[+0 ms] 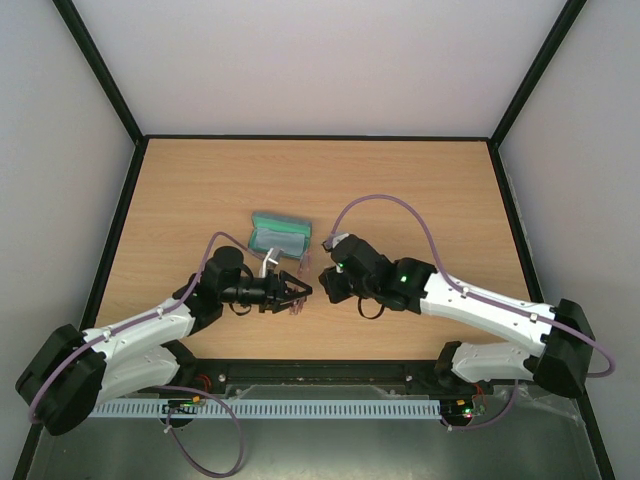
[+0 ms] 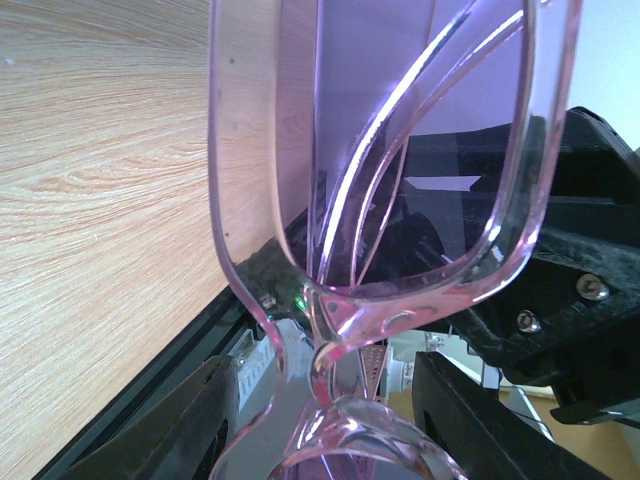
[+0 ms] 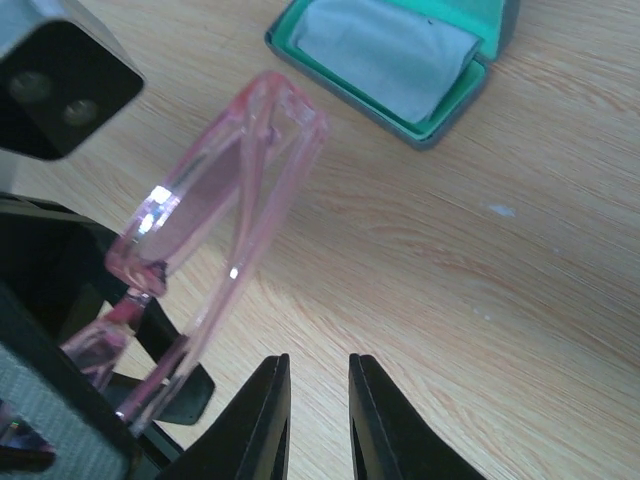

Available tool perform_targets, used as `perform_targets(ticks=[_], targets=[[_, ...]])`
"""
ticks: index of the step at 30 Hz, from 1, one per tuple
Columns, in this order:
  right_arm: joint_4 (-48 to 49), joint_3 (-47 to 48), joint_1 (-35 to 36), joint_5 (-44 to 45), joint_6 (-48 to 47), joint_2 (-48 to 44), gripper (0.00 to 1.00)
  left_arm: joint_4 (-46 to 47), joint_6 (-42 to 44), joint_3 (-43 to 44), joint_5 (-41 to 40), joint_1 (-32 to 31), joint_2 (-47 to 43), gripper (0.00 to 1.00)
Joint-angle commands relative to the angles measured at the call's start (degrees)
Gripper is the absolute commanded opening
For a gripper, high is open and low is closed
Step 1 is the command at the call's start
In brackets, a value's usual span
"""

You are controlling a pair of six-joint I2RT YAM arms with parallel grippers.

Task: Organize the sunglasses
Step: Fold the sunglasses.

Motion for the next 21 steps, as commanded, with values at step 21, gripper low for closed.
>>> perform_targets(ticks=[21], targets=[[9.0,-14.5,-7.9,-9.4,7.3,-17.0,0.35,19.4,-8.1,-1.5,3.0,-1.4,2.1,0.26]])
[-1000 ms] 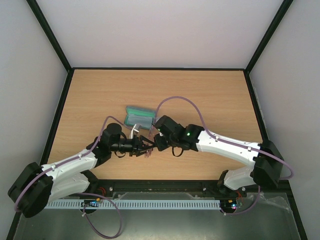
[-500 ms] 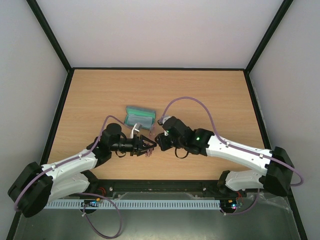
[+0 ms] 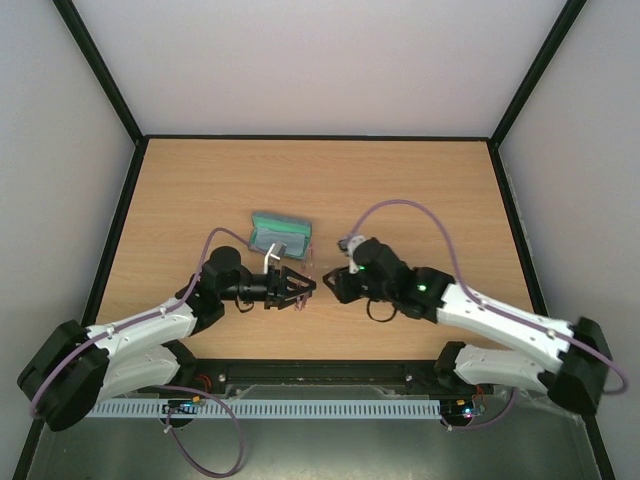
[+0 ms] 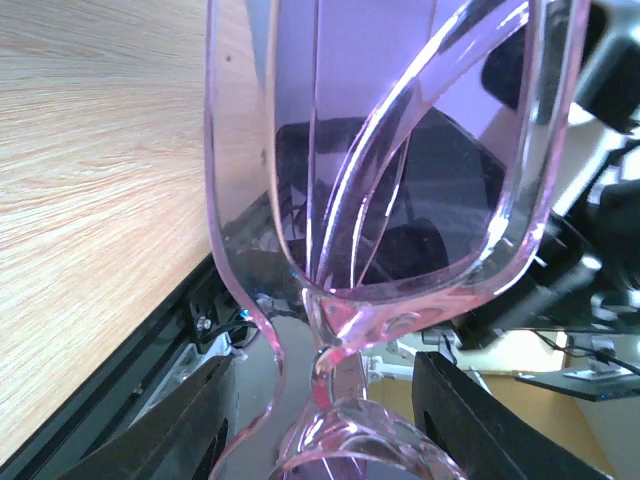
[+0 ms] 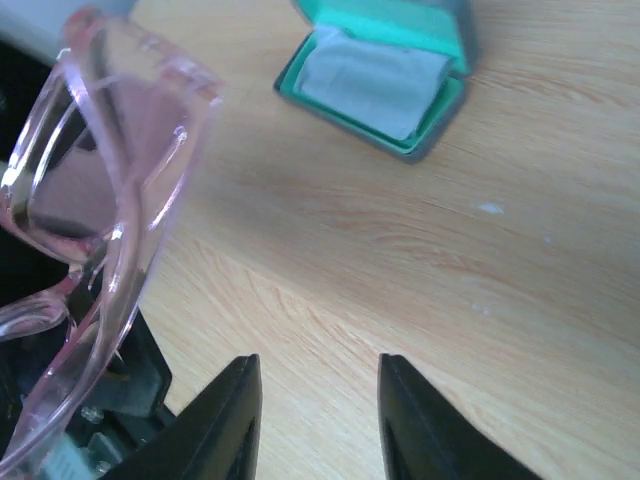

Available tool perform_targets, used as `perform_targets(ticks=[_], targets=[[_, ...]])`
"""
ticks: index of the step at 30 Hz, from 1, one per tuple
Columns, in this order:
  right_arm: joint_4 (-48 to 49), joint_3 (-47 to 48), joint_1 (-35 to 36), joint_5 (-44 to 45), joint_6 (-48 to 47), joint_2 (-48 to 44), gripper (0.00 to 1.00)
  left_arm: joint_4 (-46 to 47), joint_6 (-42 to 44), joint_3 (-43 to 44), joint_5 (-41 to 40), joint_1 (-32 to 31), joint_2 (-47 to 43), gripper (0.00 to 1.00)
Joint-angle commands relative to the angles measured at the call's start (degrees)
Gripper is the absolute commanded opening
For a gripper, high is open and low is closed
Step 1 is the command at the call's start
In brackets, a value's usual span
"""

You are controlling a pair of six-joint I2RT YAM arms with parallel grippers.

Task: Organize the sunglasses
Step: Fold the sunglasses.

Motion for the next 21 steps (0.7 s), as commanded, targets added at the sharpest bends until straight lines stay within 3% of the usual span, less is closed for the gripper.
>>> perform_targets(ticks=[1,7,14,21], targets=[[3.2,-7.8,-4.8,-6.9,4.8,-11.2,0.40,10.3,-3.6,-1.3,2.4,-0.4,0.9,0.26],[18.2,-17.0,-7.6,-21.2,14.5,-17.7,0.53,19.6,-9.4,-2.6,3.6,-0.6,2.2,0.26],[36.9,-21.2,-8.1,-27.8,24.5,-16.6,0.54,23.5,-11.7,-3.5,3.1,-1.2,1.7,0.26],[42.3,-20.0,-9.6,-29.3,29.1,-14.3,0.52,25.2,-12.3,-4.2,2.1,-2.0,1.7,0.26]])
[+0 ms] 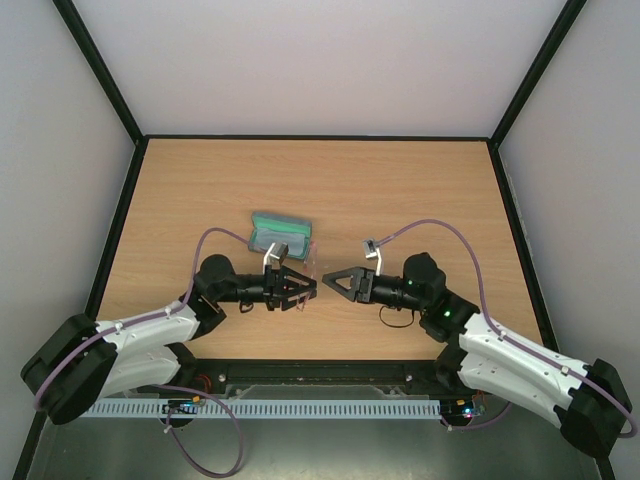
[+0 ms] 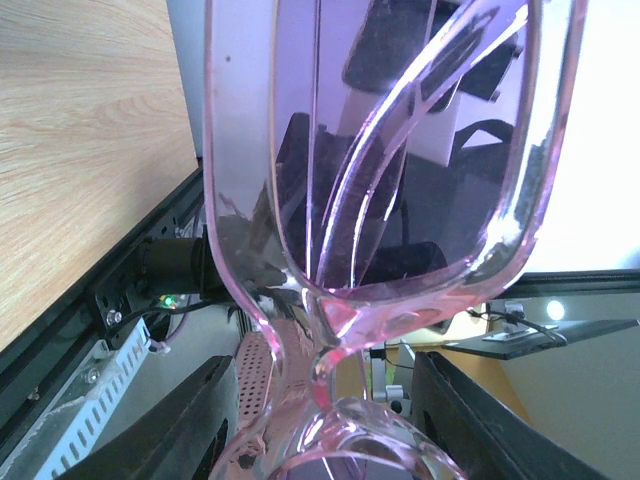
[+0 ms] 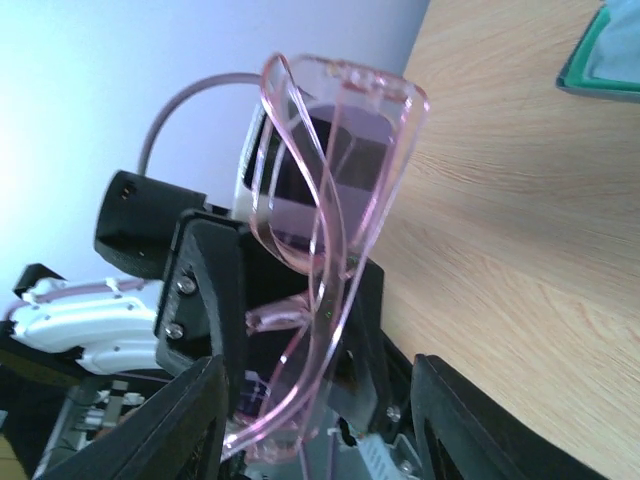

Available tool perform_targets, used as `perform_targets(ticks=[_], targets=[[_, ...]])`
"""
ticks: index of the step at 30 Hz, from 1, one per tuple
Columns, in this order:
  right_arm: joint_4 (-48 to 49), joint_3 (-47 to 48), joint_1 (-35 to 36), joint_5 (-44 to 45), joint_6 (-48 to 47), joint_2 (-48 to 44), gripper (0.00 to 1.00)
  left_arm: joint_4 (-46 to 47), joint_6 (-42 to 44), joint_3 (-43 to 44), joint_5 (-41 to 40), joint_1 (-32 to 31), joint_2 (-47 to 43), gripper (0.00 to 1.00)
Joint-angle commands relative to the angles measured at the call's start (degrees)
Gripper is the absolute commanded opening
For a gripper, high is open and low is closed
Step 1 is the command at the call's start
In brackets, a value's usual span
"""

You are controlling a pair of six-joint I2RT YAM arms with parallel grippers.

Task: Organize the sunglasses
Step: Fold the sunglasses.

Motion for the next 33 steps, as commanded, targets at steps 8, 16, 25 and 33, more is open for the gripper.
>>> perform_targets(ticks=[8,16,25,33], targets=[[9.4,1.9,-1.4,-4.9,6.5,6.1,0.50,7.2,-1.0,-0.7,-0.5,-1.5,0.3,0.26],[12.4,2.8,-1.5,-6.5,7.5,8.9,0.49,8.5,-1.1,-0.8,-0.5,-1.7,1.4,0.26],[14.3,3.7,-1.4,-8.8,8.3,12.2,0.37,11.2,-1.9,-0.7,-0.3,-1.9,3.4,0.26],[14.9,2.9,-1.4,-10.2,9.0,13.2,0.34,12.3,-1.8,-0.8,-0.4,-1.9,4.9,0.26]])
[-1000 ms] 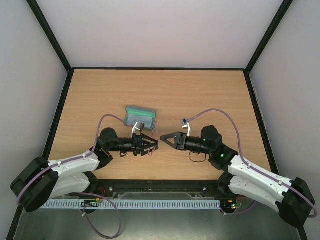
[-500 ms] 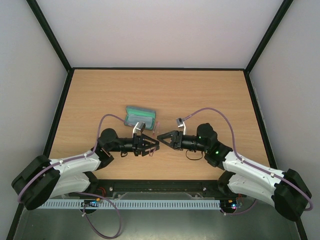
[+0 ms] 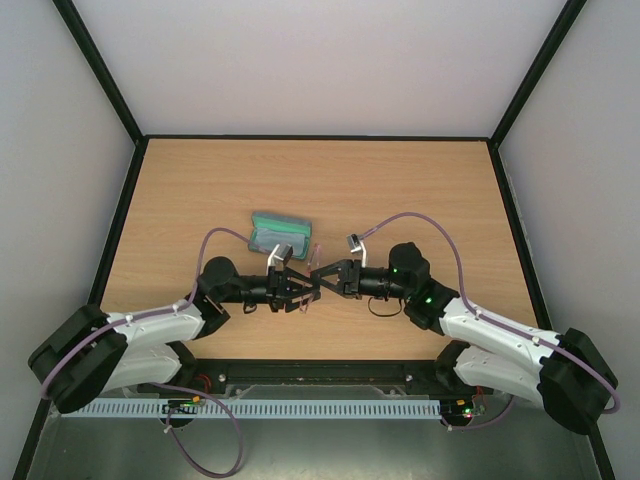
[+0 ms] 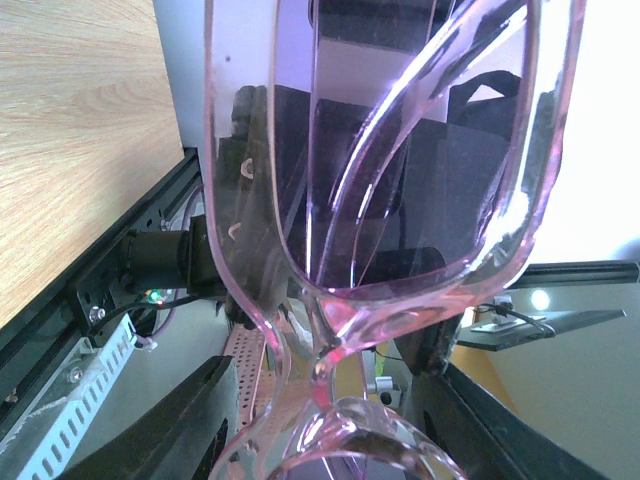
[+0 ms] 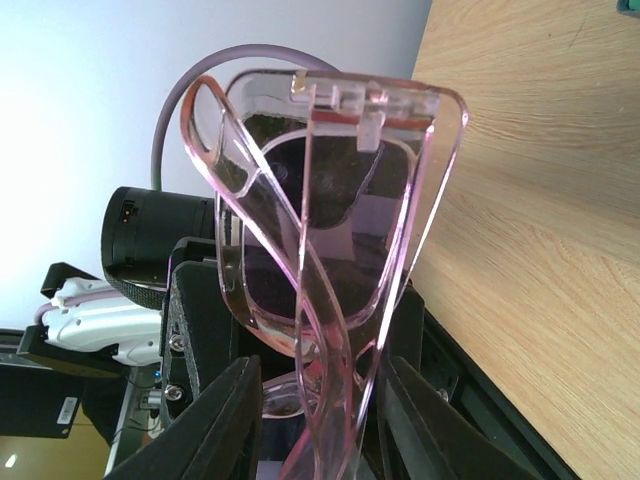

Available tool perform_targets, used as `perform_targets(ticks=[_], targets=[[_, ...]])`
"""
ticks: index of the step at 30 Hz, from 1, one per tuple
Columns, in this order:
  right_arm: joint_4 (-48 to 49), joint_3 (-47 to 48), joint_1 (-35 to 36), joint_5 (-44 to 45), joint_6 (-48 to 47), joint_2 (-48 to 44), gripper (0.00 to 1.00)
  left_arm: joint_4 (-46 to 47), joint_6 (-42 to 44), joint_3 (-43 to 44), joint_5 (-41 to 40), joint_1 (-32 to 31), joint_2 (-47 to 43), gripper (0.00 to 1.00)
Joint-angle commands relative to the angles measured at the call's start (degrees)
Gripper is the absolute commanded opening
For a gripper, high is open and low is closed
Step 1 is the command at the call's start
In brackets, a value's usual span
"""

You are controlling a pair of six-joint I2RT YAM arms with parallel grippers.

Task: Organize the sunglasses
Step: Fold the sunglasses.

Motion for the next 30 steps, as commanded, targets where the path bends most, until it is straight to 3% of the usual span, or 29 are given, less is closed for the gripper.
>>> perform_targets(ticks=[1,7,30], targets=[[2.8,0.6,-0.2,-2.7,0.6,0.5,0.35,5.6,0.5,-0.4,0.2,-0.3,1.1,0.26],[2.6,-0.1,-0.2,-3.7,0.8,0.8,0.37,7.6,0.1,-0.2,0.1,-0.2,3.0,0.25],[2.1,-3.1,-0.2,-3.9,2.1,2.1,0.32,8.6,0.7,1.3,-0.2,0.8,5.3,0.23]])
